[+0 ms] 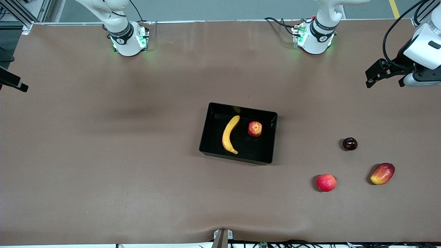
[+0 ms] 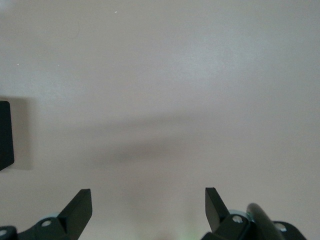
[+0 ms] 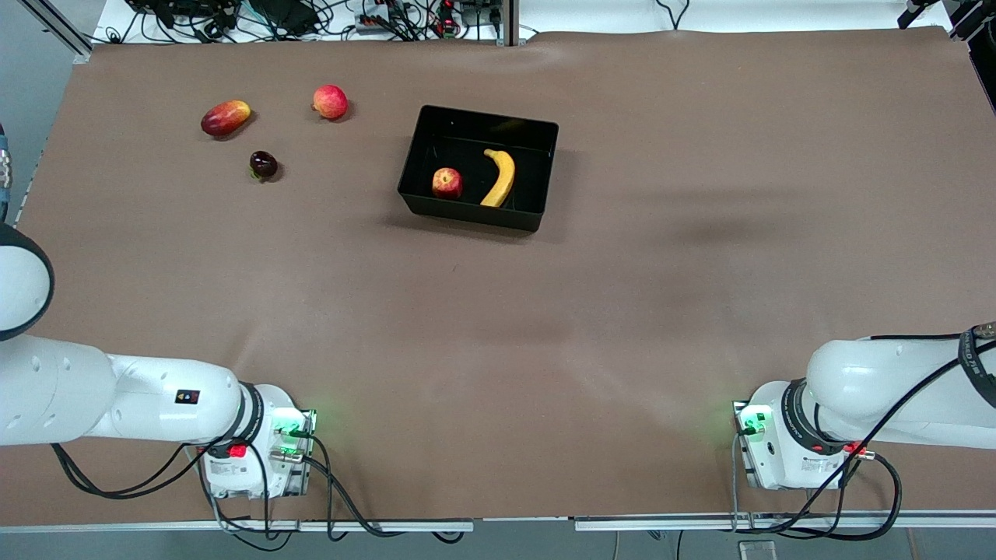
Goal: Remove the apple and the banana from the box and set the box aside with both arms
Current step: 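Move the left gripper over the apple in the black tray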
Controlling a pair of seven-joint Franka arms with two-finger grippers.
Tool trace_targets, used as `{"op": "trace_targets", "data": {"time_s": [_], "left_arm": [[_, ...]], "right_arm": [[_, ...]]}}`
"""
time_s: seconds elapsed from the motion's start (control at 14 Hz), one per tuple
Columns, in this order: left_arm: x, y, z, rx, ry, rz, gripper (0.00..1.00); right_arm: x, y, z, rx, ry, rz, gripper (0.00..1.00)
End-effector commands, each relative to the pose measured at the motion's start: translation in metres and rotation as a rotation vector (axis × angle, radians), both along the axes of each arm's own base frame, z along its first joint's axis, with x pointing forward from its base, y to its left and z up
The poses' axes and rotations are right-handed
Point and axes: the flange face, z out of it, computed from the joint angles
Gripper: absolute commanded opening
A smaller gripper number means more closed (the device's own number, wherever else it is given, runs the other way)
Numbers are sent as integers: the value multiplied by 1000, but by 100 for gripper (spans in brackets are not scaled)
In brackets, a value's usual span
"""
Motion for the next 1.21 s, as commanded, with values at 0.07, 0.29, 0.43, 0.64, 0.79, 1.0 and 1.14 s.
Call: {"op": "trace_targets", "data": {"time_s": [0.07, 0.29, 0.43, 0.64, 0.79, 1.0, 1.14], "left_arm": [[1, -4, 4, -12, 10, 2, 100], [4, -12, -1, -10, 20, -20, 100], [7, -39, -15, -12, 31, -64, 100], [21, -97, -50, -19, 26, -146, 100], [30, -130, -81, -28, 29, -169, 100], [37, -185, -135, -63, 29, -105, 100], [32, -230, -180, -33, 33, -68, 100]], "right_arm": [[0, -1, 4, 16, -5, 6, 100], [0, -1, 4, 16, -5, 6, 100], [0, -1, 4, 18, -6, 6, 100], [0, -2, 4, 18, -6, 5, 100], [0, -3, 4, 18, -6, 3, 100], [0, -3, 4, 18, -6, 3, 100], [-1, -4, 3, 19, -3, 0, 100]]}}
